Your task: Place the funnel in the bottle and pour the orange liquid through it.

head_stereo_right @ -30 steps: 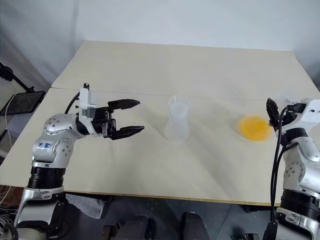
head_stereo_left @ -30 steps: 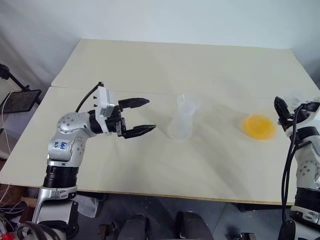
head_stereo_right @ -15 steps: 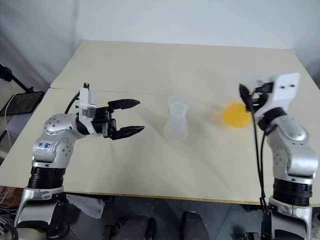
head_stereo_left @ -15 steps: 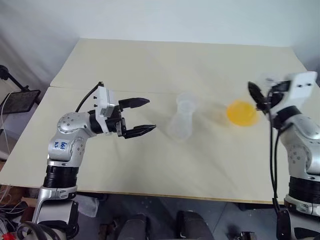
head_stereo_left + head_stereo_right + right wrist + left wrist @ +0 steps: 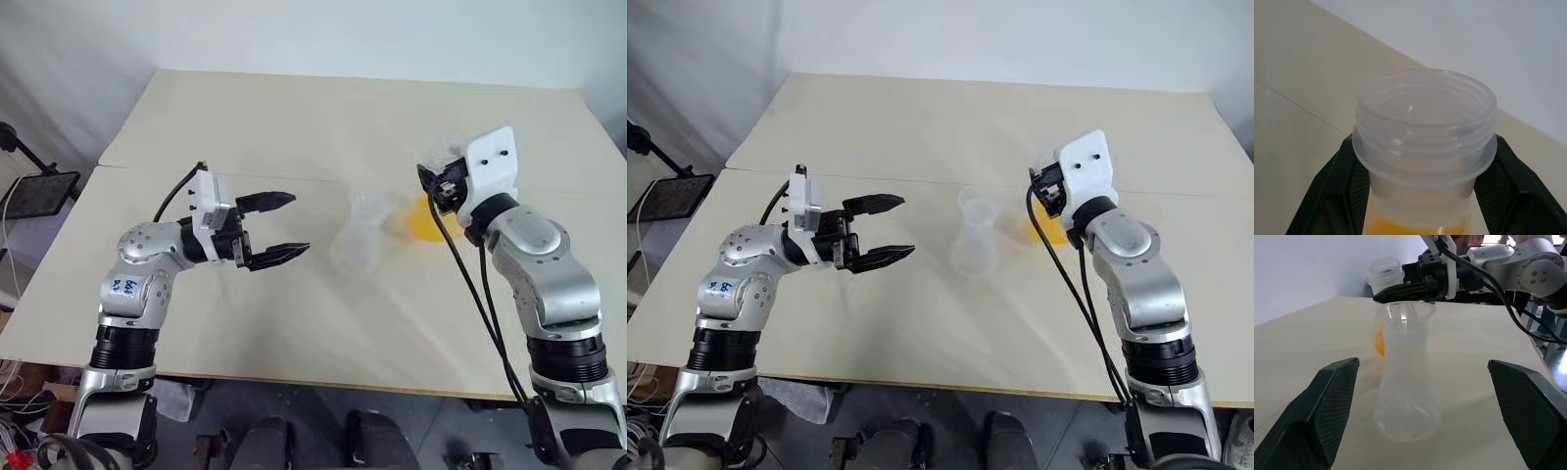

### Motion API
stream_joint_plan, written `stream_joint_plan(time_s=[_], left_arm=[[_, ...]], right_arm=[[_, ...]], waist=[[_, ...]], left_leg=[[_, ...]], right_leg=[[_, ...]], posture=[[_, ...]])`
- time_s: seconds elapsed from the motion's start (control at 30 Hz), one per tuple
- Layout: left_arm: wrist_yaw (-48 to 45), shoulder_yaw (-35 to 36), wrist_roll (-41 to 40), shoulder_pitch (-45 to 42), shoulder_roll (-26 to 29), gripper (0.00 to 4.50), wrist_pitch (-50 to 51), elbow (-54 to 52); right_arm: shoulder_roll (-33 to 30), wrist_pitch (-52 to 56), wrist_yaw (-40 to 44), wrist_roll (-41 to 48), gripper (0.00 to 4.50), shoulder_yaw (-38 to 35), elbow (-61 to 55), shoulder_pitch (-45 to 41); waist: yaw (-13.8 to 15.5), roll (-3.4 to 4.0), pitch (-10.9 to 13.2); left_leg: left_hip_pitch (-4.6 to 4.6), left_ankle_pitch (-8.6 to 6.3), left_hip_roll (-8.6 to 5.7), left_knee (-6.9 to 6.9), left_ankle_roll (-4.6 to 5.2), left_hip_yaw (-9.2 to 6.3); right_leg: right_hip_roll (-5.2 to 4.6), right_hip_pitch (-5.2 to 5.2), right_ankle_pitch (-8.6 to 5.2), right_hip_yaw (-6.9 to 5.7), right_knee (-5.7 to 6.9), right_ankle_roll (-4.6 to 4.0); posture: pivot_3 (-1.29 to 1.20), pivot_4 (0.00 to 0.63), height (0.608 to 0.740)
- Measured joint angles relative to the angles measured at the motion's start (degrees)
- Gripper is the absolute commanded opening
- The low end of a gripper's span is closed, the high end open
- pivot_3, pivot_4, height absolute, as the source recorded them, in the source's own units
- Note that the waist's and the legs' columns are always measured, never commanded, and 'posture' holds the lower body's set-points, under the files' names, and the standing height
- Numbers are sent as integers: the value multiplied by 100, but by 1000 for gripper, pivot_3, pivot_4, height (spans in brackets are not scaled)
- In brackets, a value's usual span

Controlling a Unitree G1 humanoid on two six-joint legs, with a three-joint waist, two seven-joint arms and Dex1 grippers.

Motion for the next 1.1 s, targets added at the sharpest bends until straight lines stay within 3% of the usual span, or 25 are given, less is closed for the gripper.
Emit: stream_joint_plan(time_s=[0.57,1.1], left_arm=[[69,-150,71,-1,-94,4500,-155,53],[125,-206,114,-47,-174,4500,-215,113]], right_arm=[[-385,-857,613,-1630,2440,820,-475,2],[-760,-1991,996,-3213,2440,1096,-495,35]], waist=[[0,0,0],[-4,0,0]], left_leg=[[0,1,1,3,-1,2],[0,1,3,9,-2,3]], right_leg=[[21,-1,0,0,0,0],[29,-1,0,2,3,0]], posture=[[0,150,740],[0,150,740]])
